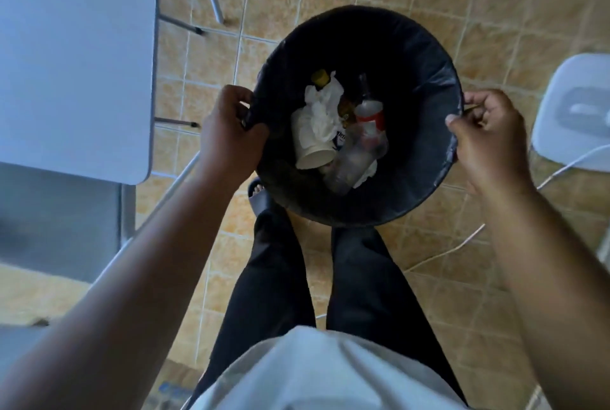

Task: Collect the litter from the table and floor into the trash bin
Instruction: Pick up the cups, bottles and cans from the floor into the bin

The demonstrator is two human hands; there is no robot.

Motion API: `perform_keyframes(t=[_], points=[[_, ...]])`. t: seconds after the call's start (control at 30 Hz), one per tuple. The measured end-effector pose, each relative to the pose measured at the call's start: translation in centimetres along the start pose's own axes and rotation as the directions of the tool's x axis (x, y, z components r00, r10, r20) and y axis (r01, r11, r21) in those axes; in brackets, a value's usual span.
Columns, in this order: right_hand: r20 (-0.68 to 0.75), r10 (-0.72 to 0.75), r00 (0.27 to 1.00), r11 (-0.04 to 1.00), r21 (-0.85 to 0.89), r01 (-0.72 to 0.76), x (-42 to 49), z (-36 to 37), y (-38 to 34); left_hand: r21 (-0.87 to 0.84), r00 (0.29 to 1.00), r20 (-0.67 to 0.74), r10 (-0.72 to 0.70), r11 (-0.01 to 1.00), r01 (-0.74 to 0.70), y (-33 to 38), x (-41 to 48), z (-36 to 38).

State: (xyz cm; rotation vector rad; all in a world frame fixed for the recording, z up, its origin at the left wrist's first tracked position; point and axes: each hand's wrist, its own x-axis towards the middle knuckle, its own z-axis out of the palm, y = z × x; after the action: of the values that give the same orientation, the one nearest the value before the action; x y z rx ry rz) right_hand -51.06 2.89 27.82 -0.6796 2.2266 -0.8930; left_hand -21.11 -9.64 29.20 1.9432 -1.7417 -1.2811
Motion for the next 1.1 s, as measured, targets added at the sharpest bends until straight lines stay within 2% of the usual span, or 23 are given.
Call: perform_keyframes(t=[0.17,0.5,0.77,1.1], points=[[-0.041,-0.046,0.998,0.997,-0.059,0.044,-4.7,-5.6,-6.4,-0.022,0.999,-0.019,0.039,0.999,-0.039,5.7,-5.2,-5.0],[-0.109,-0.158,0.981,0.987,-0.048,0.153,-11.1,-13.8,-14.3,-0.015,0.983,-0.028,0.180,0.984,-0.180,13.8,-10.4,-12.1],[-0.137,-0.261,0.956,0.964,0.026,0.266,-13.7,-17.4,-16.7,-0.024,0.950,-0.081,0.301,0.952,-0.304,17.5,-12.8,-15.3],[-0.128,-0.306,0.943,0.943,0.096,0.319,-13.4,-21.2,-17.9,0.005,0.937,-0.129,0.324,0.945,-0.326,21.2,-14.0,-15.7]])
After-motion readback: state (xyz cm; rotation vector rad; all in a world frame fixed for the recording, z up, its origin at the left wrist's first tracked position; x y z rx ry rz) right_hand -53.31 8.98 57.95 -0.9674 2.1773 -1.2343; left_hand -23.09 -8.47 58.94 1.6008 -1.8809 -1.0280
